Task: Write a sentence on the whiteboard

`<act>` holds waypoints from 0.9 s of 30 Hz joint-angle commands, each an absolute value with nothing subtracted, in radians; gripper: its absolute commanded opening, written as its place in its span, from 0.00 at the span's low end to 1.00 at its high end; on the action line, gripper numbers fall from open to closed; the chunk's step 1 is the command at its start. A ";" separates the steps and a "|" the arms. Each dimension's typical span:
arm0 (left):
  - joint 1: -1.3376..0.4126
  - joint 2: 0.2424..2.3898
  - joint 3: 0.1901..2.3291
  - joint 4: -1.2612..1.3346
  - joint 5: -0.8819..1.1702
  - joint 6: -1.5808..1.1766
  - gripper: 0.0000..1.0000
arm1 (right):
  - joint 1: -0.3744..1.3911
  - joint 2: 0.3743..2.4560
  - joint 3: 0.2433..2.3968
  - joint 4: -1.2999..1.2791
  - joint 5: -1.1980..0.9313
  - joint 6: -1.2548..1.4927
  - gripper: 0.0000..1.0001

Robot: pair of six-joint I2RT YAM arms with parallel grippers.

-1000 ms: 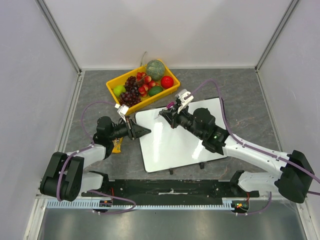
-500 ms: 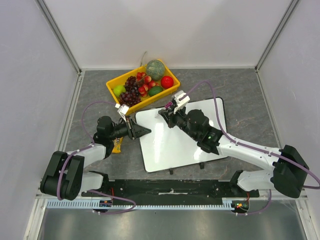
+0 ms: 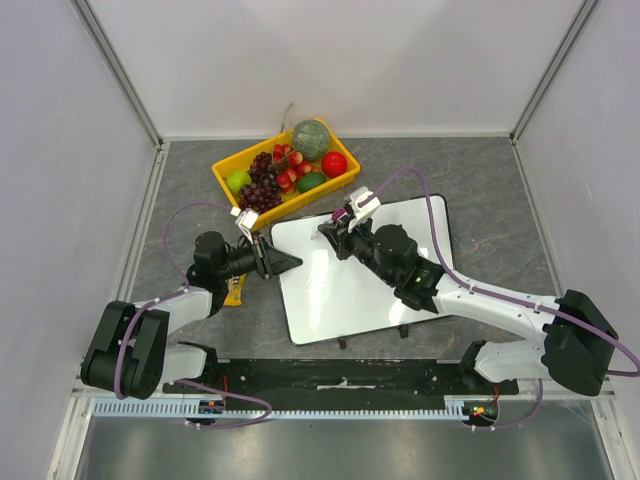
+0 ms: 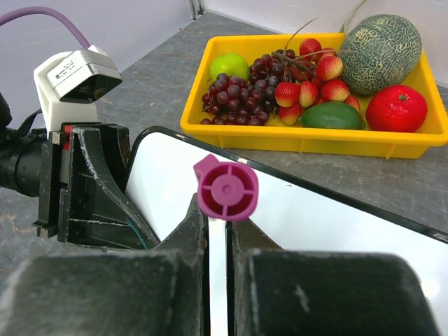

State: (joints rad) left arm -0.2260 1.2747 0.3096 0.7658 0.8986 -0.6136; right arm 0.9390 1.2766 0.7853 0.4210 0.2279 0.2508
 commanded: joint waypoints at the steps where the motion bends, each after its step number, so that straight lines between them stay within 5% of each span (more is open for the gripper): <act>1: -0.242 1.302 0.296 0.692 0.848 -0.436 0.02 | 0.940 1.272 0.756 0.433 0.271 0.242 0.00; 27: -0.244 1.302 0.298 0.692 0.851 -0.431 0.02 | 0.973 1.207 0.675 0.402 0.324 0.236 0.00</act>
State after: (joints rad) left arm -0.2260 1.2785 0.3096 0.7643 0.8978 -0.6140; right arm 0.9703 1.2186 0.6933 0.4461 0.2653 0.2577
